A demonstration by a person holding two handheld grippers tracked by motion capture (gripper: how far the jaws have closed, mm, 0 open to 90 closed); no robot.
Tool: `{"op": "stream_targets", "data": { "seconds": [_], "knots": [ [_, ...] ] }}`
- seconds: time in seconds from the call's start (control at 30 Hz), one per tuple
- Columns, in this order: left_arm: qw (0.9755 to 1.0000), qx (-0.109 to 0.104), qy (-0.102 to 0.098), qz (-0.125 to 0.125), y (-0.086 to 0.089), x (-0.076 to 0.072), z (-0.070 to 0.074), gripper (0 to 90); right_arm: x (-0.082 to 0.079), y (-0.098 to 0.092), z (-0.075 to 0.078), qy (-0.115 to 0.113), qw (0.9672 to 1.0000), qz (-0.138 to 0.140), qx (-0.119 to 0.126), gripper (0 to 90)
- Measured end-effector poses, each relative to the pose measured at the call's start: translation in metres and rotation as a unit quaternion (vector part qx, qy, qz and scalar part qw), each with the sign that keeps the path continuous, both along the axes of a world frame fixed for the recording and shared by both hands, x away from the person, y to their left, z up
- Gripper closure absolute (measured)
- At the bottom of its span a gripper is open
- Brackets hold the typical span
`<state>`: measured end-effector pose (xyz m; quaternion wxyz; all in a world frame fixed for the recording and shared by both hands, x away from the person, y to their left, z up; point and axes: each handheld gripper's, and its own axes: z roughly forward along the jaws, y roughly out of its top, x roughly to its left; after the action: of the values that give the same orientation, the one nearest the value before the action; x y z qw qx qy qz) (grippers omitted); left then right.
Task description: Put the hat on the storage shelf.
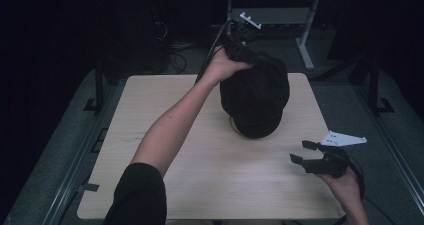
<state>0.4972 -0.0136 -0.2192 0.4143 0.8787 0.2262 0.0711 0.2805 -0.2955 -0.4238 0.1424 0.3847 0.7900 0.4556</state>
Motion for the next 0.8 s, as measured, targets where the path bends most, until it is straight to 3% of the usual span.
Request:
{"op": "stream_targets", "data": {
  "seconds": [0.57,0.8],
  "knots": [
    [0.9999,-0.003,-0.009,0.004,0.018,-0.011,0.003,37.3,-0.001,0.000,-0.002,-0.002,1.0000,0.000,-0.006,25.7],
    [0.9997,-0.024,-0.006,0.007,0.031,-0.014,0.003,36.7,0.000,0.001,-0.002,-0.001,1.0000,-0.002,-0.006,25.9]
  ]
}}
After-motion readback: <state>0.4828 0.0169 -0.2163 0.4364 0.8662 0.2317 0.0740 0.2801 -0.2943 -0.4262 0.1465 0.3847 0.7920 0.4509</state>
